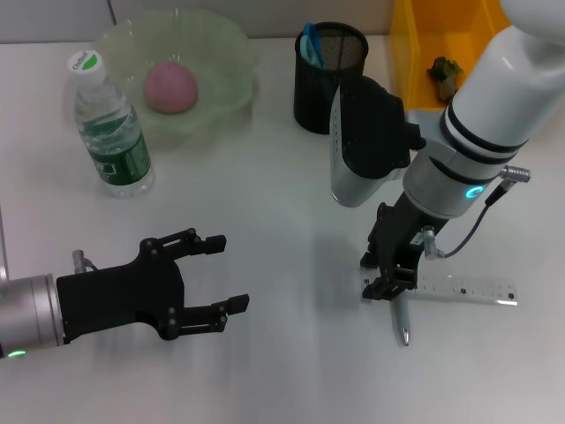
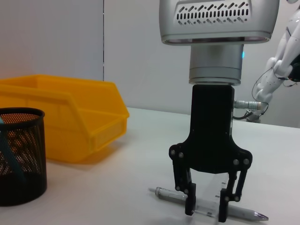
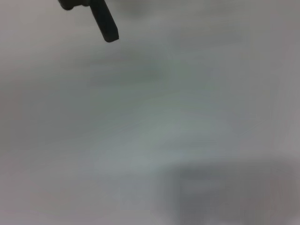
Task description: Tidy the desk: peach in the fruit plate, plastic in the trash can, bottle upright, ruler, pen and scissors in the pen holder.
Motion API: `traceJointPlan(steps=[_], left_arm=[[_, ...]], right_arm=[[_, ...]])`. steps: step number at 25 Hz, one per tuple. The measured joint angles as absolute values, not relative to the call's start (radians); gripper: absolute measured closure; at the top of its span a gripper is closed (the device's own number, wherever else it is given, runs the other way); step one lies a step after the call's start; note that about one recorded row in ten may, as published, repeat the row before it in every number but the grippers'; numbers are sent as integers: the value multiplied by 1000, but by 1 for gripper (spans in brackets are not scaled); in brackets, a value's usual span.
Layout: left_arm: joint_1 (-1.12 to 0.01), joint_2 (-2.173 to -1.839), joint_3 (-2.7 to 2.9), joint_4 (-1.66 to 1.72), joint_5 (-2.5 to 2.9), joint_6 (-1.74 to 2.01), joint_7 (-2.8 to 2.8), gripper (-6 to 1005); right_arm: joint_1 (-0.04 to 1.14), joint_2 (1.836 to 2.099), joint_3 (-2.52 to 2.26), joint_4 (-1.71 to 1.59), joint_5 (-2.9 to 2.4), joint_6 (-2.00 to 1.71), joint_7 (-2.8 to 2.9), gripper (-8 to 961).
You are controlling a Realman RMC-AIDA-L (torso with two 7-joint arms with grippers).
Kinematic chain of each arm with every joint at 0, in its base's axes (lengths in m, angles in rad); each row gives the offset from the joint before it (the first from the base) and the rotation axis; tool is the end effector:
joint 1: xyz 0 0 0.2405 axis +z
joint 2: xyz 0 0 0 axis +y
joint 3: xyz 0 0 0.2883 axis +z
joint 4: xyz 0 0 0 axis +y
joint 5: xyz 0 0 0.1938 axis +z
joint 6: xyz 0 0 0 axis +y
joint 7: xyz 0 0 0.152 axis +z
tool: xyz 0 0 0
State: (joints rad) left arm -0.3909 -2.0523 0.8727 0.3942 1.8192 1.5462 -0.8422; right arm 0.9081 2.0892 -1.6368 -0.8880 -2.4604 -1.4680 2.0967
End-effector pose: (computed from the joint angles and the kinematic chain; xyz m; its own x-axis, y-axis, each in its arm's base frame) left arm -0.3124 0.2654 -0.0606 0.8509 0.1262 0.5099 0.2614 -0.9437 -0.2026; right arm 0.1781 0.3613 -0.1006 0.8454 -0.0748 0.5289 -0.0924 -0.9957 0.0069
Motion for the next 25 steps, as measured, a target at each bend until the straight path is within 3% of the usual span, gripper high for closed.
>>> traceJointPlan(steps=[8, 25], left_arm=[[-393, -2052, 873, 395, 1817, 1546, -847, 178], [-398, -2056, 873, 400, 1814, 1535, -857, 178]], right_arm=[[908, 2089, -1637, -887, -2462, -1468, 2092, 567], [908, 2088, -1626, -903, -2460, -1486, 2088, 568]])
